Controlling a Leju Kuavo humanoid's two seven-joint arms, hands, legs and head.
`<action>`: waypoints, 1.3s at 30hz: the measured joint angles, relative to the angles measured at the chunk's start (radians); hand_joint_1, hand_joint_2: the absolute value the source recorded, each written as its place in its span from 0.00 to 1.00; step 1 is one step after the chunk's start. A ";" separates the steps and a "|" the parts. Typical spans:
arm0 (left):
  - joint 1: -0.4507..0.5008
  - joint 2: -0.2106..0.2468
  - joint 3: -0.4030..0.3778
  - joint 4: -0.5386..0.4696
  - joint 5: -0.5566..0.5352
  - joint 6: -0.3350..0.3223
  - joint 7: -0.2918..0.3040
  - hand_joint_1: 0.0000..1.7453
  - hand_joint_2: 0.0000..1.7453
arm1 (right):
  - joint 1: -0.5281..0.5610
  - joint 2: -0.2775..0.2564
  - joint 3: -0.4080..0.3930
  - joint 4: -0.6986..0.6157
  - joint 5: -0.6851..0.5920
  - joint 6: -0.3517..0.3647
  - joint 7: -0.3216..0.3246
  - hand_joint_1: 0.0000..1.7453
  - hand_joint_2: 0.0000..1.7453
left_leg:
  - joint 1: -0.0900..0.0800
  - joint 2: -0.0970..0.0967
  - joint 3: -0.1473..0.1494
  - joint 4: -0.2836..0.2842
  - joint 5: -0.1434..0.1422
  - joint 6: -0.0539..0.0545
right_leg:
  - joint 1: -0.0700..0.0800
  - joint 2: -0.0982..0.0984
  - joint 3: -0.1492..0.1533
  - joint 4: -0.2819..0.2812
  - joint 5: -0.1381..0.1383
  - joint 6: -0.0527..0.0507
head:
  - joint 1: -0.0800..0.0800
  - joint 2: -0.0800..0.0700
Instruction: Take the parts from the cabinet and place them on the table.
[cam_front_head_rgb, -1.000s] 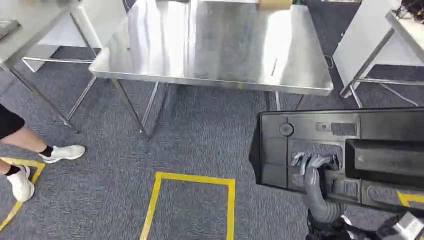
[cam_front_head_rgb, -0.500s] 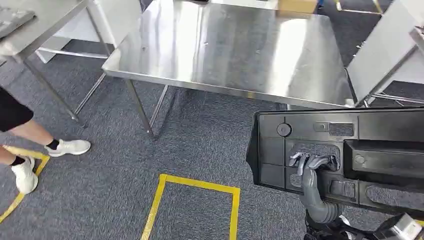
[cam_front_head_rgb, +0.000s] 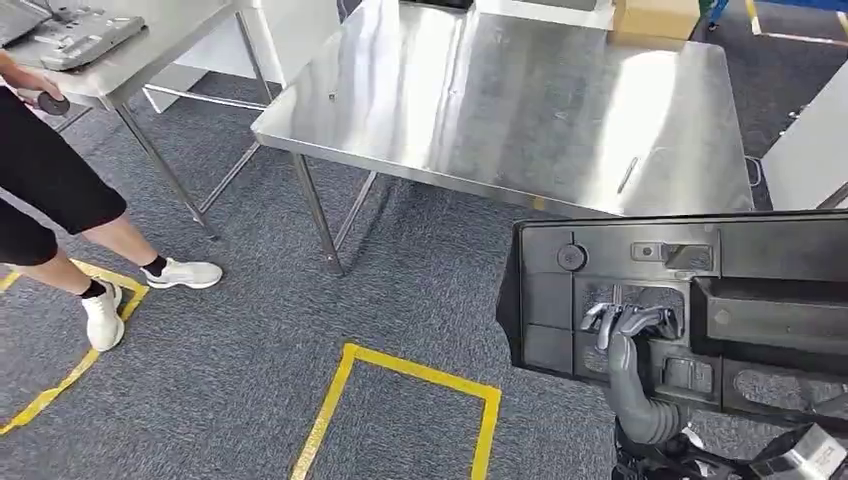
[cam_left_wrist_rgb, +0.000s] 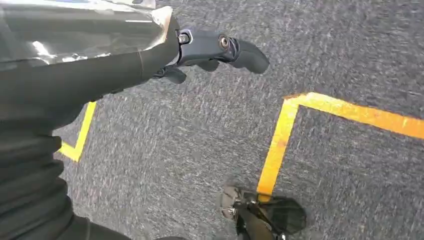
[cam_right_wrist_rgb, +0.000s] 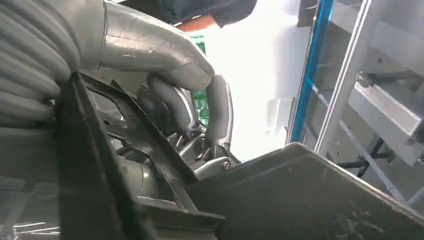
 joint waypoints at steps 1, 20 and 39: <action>0.000 0.000 0.000 0.000 0.000 0.000 0.000 0.00 1.00 | 0.000 0.000 0.000 0.000 0.000 0.000 0.000 1.00 1.00 | 0.002 0.008 -0.047 0.094 -0.044 -0.003 | 0.002 -0.011 0.000 0.000 -0.002 -0.003 | 0.002 0.000; -0.002 -0.004 -0.005 0.000 -0.005 -0.002 -0.008 0.00 1.00 | 0.003 0.001 0.002 0.000 0.010 -0.004 0.000 1.00 1.00 | -0.012 0.051 0.062 -0.104 0.055 0.028 | 0.022 -0.078 0.018 -0.009 -0.025 0.021 | 0.009 0.000; -0.001 -0.001 -0.005 0.000 -0.005 -0.004 -0.002 0.00 1.00 | 0.008 0.011 0.002 0.000 0.013 0.000 0.005 1.00 1.00 | -0.018 0.051 0.062 -0.102 0.050 0.038 | 0.016 -0.079 0.021 -0.011 -0.024 0.032 | 0.008 0.000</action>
